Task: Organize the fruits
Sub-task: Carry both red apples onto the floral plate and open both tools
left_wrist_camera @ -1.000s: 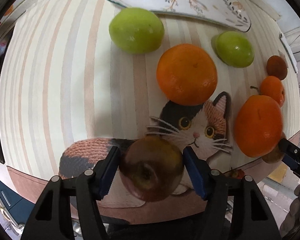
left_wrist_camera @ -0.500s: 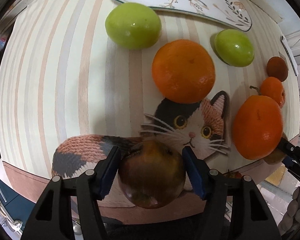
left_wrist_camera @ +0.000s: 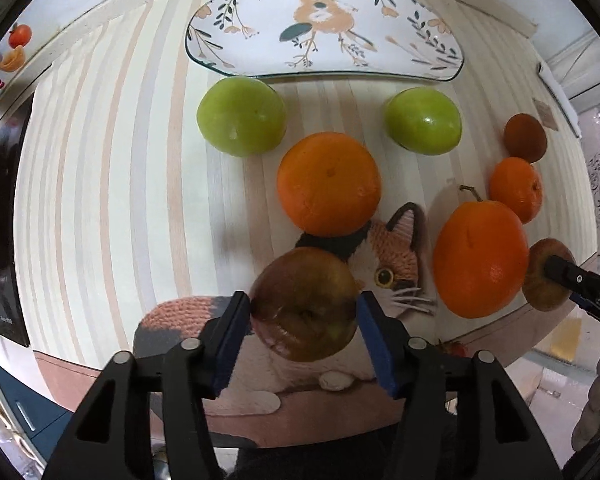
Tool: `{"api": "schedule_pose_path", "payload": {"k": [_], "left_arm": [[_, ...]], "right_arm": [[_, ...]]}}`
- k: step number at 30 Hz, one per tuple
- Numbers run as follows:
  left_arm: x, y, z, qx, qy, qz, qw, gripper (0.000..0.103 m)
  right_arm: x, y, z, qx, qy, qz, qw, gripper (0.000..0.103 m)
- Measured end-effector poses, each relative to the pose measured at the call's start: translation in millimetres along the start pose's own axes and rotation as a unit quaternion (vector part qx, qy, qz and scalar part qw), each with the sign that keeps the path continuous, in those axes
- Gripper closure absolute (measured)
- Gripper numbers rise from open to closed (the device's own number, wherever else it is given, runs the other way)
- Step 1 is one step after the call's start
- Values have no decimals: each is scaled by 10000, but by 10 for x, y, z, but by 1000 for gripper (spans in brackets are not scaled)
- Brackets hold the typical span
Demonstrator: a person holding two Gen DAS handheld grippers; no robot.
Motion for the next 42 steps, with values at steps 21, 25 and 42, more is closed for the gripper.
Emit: {"api": "schedule_pose_path", "payload": {"k": [21,25,42], "left_arm": [[195,41,-203,-256,132,403,9988,40],[198,-36,91,-300,-125,284,9991,40],[1960,375,642,-698,-649,729,9928,40]], "right_arm": [[107,13,-72,212,30,-66,9997,35],[168,80,132,283,-111,74,9995,35],[1422,2009,68,444,-500,2144,9745,36]]}}
Point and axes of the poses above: each gripper's, at about its wrist camera, not at the fingertips, and z roughly against the way its jaws point, y to its left, x to its top, the point moved 5 cm from there along -z, roughly the way its jaws point, and after that the axes turned 1 degree about y, right-handed, at the moved point
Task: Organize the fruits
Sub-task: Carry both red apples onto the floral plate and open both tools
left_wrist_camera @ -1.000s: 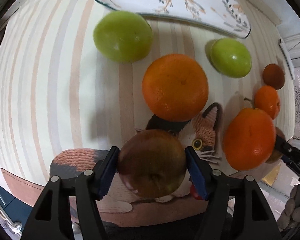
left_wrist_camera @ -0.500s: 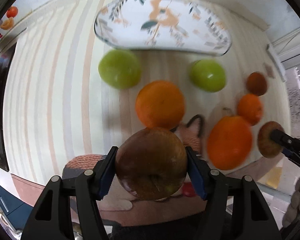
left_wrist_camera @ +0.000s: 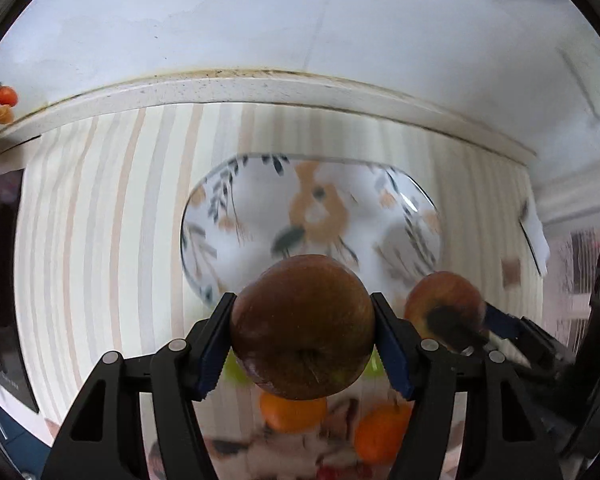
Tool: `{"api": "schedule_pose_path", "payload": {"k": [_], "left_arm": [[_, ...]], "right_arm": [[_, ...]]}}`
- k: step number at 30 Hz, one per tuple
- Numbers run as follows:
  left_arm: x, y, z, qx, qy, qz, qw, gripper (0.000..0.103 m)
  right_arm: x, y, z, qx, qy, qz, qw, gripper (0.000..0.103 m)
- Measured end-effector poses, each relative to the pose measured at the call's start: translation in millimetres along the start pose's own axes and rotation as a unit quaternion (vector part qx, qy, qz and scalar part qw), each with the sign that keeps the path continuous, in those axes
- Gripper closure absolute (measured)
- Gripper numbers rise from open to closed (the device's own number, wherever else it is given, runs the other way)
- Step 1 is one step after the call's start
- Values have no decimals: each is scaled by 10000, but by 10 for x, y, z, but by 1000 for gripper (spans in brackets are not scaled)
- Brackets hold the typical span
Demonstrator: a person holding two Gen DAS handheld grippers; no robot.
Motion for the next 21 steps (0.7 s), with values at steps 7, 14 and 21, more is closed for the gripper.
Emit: {"api": "schedule_pose_path", "payload": {"k": [7,14,21], "left_arm": [[492,290,-572,57,639,431,9970,40],[653,456,-844,96,950,594,9937,40],[616,533,-1000,73,1182,774,9899,40]], "right_arm": [[579,184,-737,-250,466,353,9980,36],[800,225,-1001,-403,728,529,9951,35],[905,264,-1023,-470,826,548,9940,33]]}}
Point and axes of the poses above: each gripper's, at about its wrist camera, not at the fingertips, and z roughly against the way its jaws point, y to its left, x to its top, the point moved 5 cm from there along -z, roughly the way its jaws point, and after that the axes turned 1 degree about y, right-handed, at the moved point
